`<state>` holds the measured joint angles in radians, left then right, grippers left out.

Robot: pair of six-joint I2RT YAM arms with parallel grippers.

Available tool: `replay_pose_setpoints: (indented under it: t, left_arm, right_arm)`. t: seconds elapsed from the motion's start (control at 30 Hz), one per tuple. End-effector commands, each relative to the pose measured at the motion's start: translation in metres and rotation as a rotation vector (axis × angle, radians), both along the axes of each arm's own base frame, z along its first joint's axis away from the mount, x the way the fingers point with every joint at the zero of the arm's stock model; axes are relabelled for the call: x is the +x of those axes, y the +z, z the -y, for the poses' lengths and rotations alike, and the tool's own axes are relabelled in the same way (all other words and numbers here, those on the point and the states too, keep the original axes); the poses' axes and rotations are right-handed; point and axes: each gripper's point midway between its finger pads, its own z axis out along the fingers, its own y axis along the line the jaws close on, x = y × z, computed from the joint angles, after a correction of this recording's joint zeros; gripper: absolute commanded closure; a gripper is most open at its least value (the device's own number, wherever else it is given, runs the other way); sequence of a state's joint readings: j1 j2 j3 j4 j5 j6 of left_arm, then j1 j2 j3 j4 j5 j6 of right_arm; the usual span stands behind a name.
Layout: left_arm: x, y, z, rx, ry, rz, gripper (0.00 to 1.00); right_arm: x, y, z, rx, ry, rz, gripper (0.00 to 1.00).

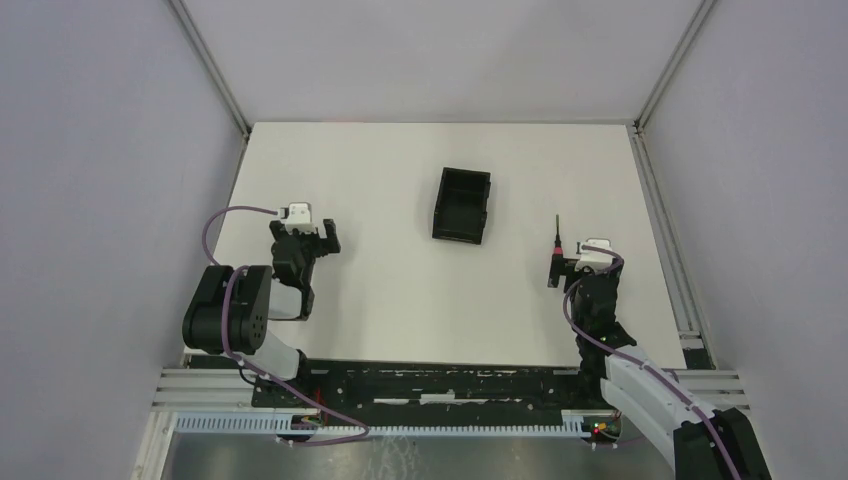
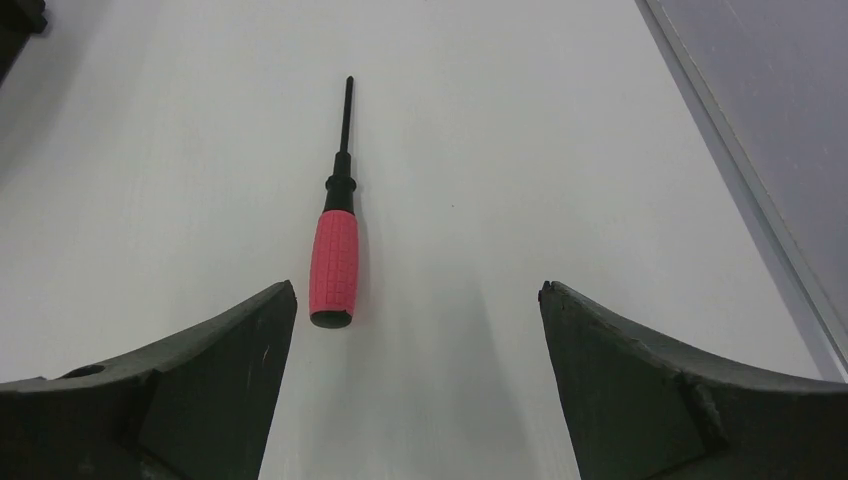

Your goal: Put the screwdriver in the bin

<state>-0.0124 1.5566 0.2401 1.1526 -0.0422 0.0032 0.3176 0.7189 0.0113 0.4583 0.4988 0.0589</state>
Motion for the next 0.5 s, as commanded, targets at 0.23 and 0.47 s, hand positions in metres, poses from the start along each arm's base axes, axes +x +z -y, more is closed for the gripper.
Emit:
replay_pose_setpoints:
  t: [0.23,0.47]
  left_arm:
    - [0.005,0.014,0.002,-0.034,-0.002,0.048,0.0]
    - [0.005,0.015,0.002,-0.034,-0.003,0.05,0.0]
  right_arm:
    - [0.041,0.072,-0.02,-0.018,0.037,-0.117,0.02]
    - [0.078,0.068,-0.028,-0.085,0.018,-0.531,0.02]
